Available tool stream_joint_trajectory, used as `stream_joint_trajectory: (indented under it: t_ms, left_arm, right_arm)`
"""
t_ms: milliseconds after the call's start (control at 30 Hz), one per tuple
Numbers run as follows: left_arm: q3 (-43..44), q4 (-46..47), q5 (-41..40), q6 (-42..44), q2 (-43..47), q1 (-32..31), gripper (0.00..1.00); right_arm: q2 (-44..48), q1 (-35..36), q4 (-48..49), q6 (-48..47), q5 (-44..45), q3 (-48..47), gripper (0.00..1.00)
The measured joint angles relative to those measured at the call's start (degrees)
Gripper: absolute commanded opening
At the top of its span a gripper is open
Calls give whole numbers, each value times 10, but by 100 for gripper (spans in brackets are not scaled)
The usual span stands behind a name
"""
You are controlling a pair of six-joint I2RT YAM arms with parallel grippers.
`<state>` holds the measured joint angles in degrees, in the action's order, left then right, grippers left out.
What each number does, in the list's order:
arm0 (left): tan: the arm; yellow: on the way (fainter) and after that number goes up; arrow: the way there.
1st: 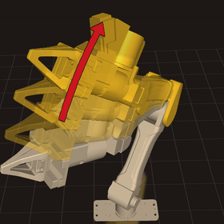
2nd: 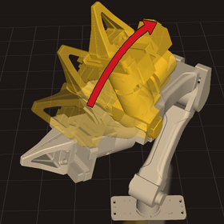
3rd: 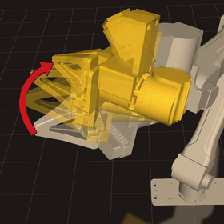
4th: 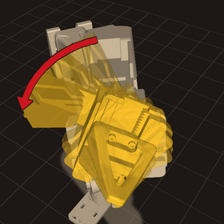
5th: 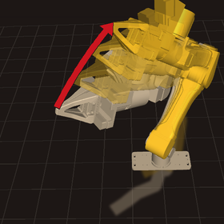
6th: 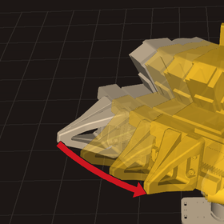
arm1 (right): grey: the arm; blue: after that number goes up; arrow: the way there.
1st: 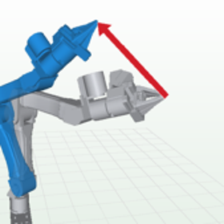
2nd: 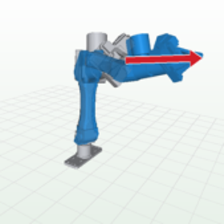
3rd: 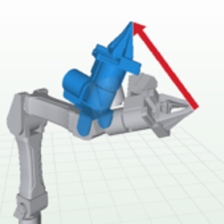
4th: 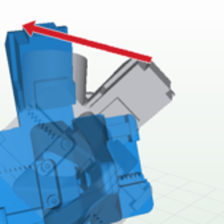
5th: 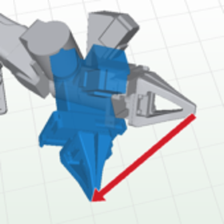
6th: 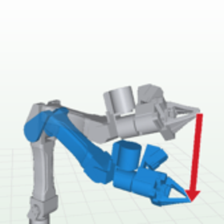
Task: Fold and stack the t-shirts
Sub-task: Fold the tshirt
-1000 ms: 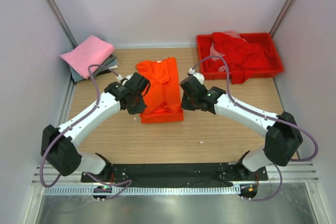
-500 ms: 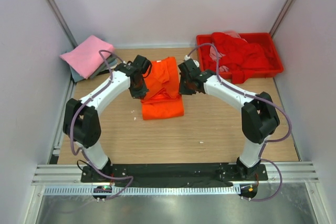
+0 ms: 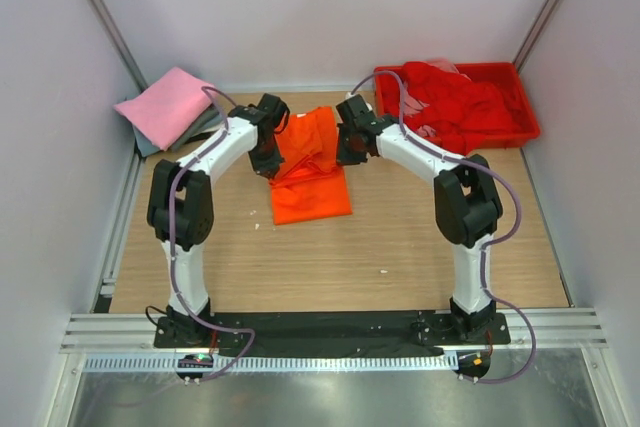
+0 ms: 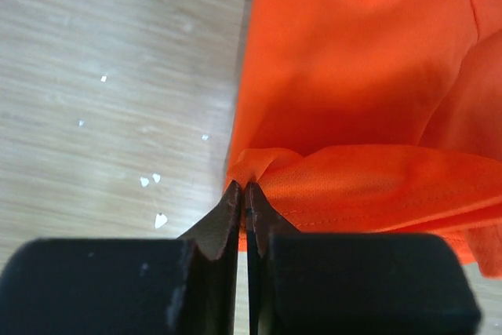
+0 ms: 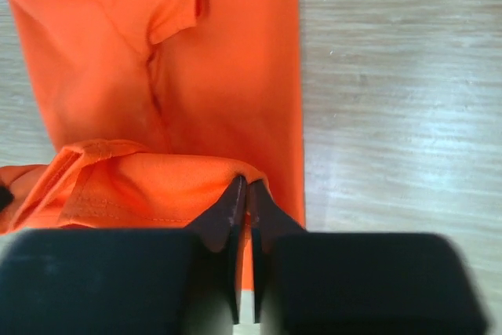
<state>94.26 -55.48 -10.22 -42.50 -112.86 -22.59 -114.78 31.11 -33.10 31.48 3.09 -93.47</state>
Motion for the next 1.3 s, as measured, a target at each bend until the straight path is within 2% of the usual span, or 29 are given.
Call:
stream_joint_trajectory:
  t_ms: [33,67,133,167,233,300,400,467,533,633,700,800,867,933,1067,1300]
  left_arm:
    - [12,-1,2,3,-12,2,10]
    - [23,-4,3,6,-24,4,16]
    - [56,-14,4,13,-51,11,23]
    - [79,-25,7,14,-69,16,30]
    - [147,-43,15,20,-110,31,35]
    - [241,-78,24,28,-161,52,46]
    - [395,-122,36,41,-228,79,61]
    - [449,-132,41,51,-238,93,63]
    - [446,-135,43,58,-213,102,61]
    - [313,-99,46,64,-108,102,57]
    - [195,-79,49,66,-22,93,53]
    - [47,-44,46,63,78,62,47]
    - [-21,-20,44,59,111,31,43]
    - [-90,15,43,49,129,-7,42]
    - [-178,68,47,26,121,-64,38]
    - [-205,118,48,5,67,-87,33]
  right_arm:
    - [-12,-4,0,0,-4,-8,37]
    - [-26,-8,-2,2,-7,-17,46]
    - [-59,-19,-8,-5,-13,-42,63]
    - [-80,-26,-19,-9,-19,-67,65]
    - [-130,-43,-40,-16,-37,-130,66]
    - [-191,-63,-70,-19,-56,-229,66]
    - [-233,-93,-109,-26,-68,-335,67]
    - [-214,-108,-117,-28,-67,-341,66]
    - [-166,-120,-107,-29,-67,-298,66]
    - [-24,-115,-51,-28,-75,-118,64]
    - [51,-91,-37,-28,-83,-33,62]
    - [92,-47,-16,-29,-94,22,48]
    - [93,-18,3,-28,-103,52,44]
    - [89,-1,11,-27,-109,86,40]
    - [61,7,11,-25,-110,119,38]
    - [8,30,13,-25,-104,104,37]
